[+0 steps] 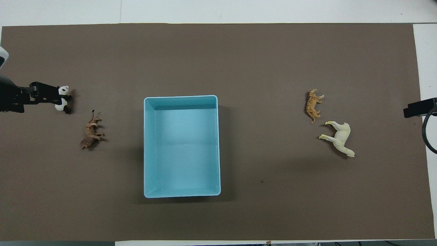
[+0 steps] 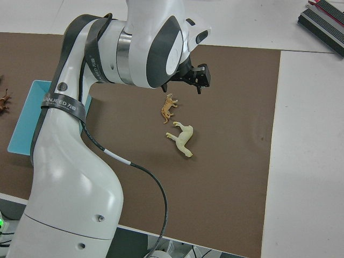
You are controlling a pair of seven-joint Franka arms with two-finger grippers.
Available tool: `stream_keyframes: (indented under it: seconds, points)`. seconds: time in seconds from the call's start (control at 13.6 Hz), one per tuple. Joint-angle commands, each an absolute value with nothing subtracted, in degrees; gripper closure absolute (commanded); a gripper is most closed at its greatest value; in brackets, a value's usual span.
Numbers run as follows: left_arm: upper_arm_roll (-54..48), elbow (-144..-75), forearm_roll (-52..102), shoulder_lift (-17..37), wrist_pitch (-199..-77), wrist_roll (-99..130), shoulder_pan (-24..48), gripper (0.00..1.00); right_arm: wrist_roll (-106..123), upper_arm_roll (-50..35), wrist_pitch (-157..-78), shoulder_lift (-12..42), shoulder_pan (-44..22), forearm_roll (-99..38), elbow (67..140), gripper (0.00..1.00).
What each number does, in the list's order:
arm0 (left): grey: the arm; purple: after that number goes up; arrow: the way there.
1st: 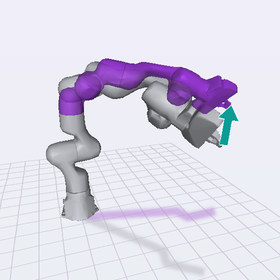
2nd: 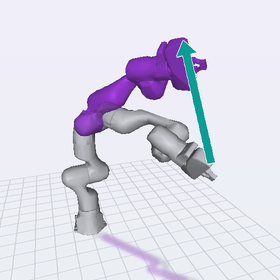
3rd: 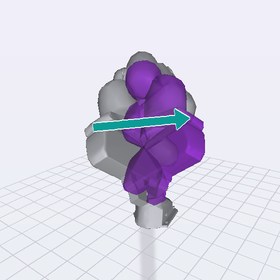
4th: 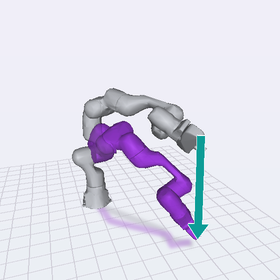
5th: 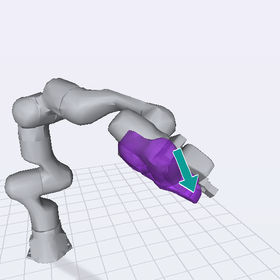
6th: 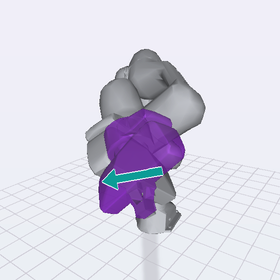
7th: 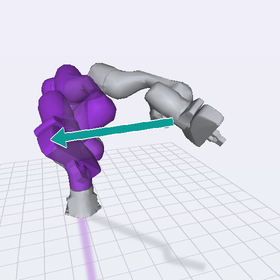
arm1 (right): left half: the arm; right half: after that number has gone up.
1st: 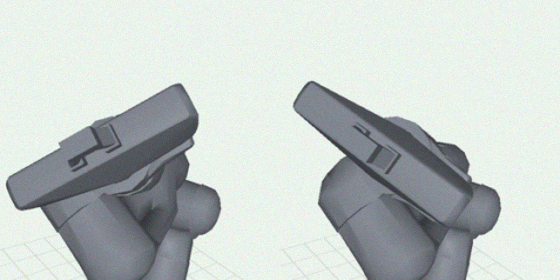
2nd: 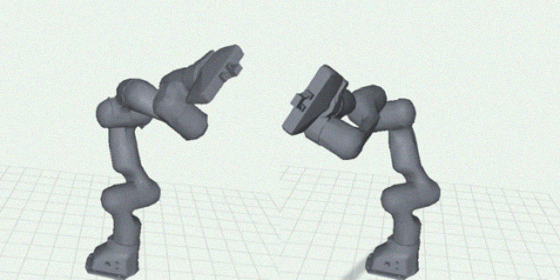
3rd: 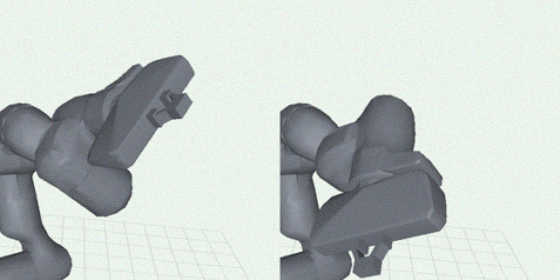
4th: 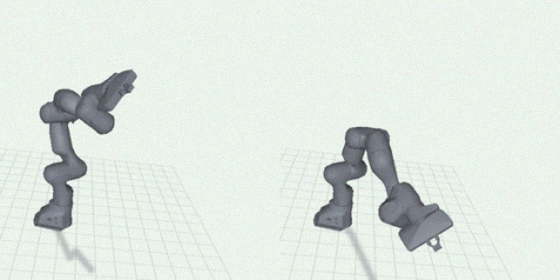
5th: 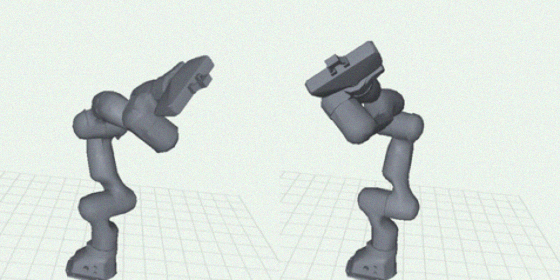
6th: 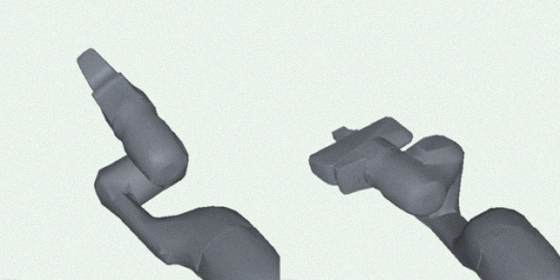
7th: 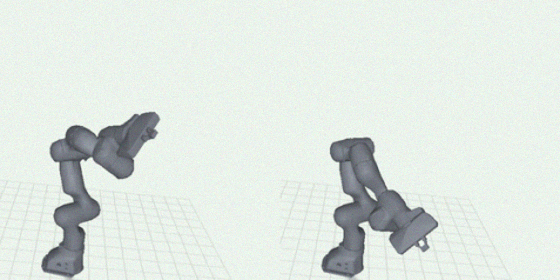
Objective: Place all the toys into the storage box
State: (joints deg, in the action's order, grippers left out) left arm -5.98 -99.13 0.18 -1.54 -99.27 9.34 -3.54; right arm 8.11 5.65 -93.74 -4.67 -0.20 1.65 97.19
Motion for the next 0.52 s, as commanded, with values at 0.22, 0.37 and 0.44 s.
stream_keyframes:
  seconds: [0.22, 0.37, 0.44]
  points:
    - [-6.1, -117.8, 0.1, -1.2, -120.6, 8.3, -4.5, 0.0, 7.0, 5.2, -105.6, -4.4, -2.1, 1.9, 105.3, 0.0]
    - [-6.1, -123.1, 0.1, 0.0, -127.1, 9.0, -4.7, 0.0, 7.1, 4.9, -109.8, -3.3, -2.3, 1.7, 108.2, 0.0]
    - [-6.1, -124.4, 0.1, 1.0, -129.4, 9.1, -4.7, 0.0, 7.1, 5.0, -111.3, -2.1, -4.1, 1.7, 108.7, 0.0]
